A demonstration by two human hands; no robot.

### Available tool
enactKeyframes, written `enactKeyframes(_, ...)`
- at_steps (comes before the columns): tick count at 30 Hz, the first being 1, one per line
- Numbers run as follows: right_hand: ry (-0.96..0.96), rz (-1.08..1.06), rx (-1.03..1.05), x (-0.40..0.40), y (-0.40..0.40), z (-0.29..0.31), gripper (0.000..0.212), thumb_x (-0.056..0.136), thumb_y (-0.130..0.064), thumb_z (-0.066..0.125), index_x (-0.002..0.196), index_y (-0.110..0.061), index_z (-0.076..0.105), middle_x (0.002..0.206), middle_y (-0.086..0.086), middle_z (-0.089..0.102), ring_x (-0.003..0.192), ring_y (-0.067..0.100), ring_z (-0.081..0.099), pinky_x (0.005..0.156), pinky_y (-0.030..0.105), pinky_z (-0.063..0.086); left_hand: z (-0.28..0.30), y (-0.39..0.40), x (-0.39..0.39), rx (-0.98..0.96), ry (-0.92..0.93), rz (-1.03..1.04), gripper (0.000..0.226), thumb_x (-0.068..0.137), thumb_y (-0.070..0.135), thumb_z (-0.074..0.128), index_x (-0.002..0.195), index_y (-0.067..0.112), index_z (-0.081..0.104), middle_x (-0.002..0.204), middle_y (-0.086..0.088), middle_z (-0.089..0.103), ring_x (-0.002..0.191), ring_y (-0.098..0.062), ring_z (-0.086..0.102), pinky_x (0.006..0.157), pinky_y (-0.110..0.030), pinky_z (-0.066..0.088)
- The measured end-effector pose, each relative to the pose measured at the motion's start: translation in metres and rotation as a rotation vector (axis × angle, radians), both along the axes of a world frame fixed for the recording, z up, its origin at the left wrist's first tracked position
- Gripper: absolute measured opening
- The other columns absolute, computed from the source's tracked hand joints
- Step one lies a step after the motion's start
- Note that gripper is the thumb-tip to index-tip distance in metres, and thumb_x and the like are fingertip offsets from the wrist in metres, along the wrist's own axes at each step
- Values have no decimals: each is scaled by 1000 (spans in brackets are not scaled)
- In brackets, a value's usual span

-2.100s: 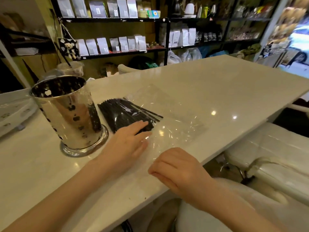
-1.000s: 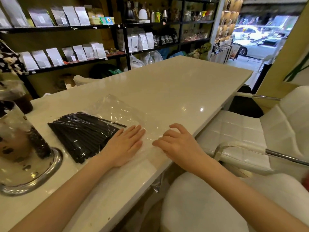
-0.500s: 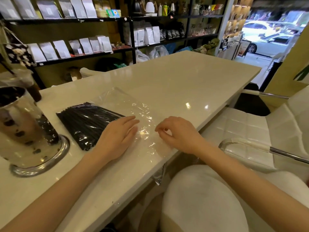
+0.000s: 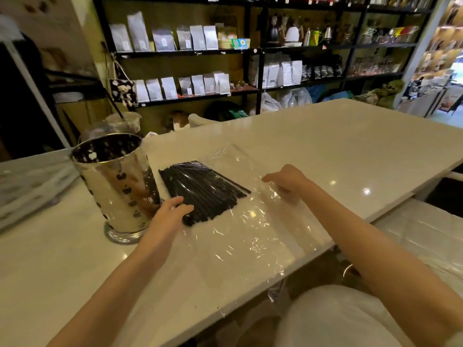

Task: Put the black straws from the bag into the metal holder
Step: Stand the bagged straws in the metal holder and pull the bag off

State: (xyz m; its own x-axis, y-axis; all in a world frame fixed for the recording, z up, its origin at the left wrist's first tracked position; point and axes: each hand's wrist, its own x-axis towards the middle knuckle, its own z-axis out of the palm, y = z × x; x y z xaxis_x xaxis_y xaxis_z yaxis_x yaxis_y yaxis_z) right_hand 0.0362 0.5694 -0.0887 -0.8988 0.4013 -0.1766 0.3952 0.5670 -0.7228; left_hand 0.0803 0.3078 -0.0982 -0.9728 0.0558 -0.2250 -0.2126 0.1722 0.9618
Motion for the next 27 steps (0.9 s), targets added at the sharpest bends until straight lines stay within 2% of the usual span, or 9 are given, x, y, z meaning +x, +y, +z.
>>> enactKeyframes(3,-4,16,37,-15,-9,4,29,79,-24,66,66,-3,52,61,7,50,51,17,45,49,25,35,5,-3,-6,210,-121,65,46,87,14,53,131,12,43,141,-8,40,131,-23,37,107,-37,32)
enactKeyframes(6,53,25,173,-27,-18,9,13,79,-10,57,73,1,60,81,17,67,63,28,59,62,30,47,7,-4,-12,390,-220,121,39,86,10,52,125,6,46,135,-13,47,126,-25,44,106,-41,37)
enactKeyframes(9,151,68,386,-30,-29,32,22,83,-5,45,95,-2,63,101,15,67,88,33,62,70,32,46,10,-6,-15,526,-268,67,18,86,8,50,103,6,54,119,-15,57,113,-25,54,101,-38,41)
enactKeyframes(11,254,99,514,-29,-37,58,23,87,-9,45,103,-6,62,107,13,64,95,32,60,73,33,45,13,-5,-17,602,-308,77,21,85,8,50,107,6,50,111,-17,57,103,-25,56,94,-36,44)
enactKeyframes(15,474,195,660,-18,-55,114,20,89,-15,45,98,-9,63,98,12,66,88,31,60,66,33,44,13,0,-21,721,-401,13,53,85,11,50,133,8,29,113,-25,51,122,-35,44,109,-43,31)
enactKeyframes(18,508,326,875,-6,-75,144,20,91,-16,43,98,-10,61,94,13,66,84,31,61,65,35,45,11,8,-18,813,-484,-85,38,81,12,52,115,9,35,109,-26,52,116,-36,47,101,-43,34)
enactKeyframes(21,589,375,864,1,-90,167,21,90,-17,44,98,-10,62,95,11,67,84,30,60,72,42,51,14,17,-16,887,-521,-133,23,72,13,56,89,4,42,101,-24,55,101,-34,53,86,-41,41)
enactKeyframes(24,601,389,924,0,-103,184,20,93,-17,42,101,-7,58,95,14,65,82,30,58,75,44,52,19,23,-21,915,-518,-182,31,77,15,54,99,-6,48,107,-23,57,101,-34,55,88,-44,42)
enactKeyframes(27,564,450,938,-1,-110,198,20,92,-16,42,101,-9,58,97,14,65,83,29,59,77,46,52,25,26,-25,934,-521,-173,36,85,19,50,113,-4,49,108,-24,59,99,-34,57,85,-41,44)
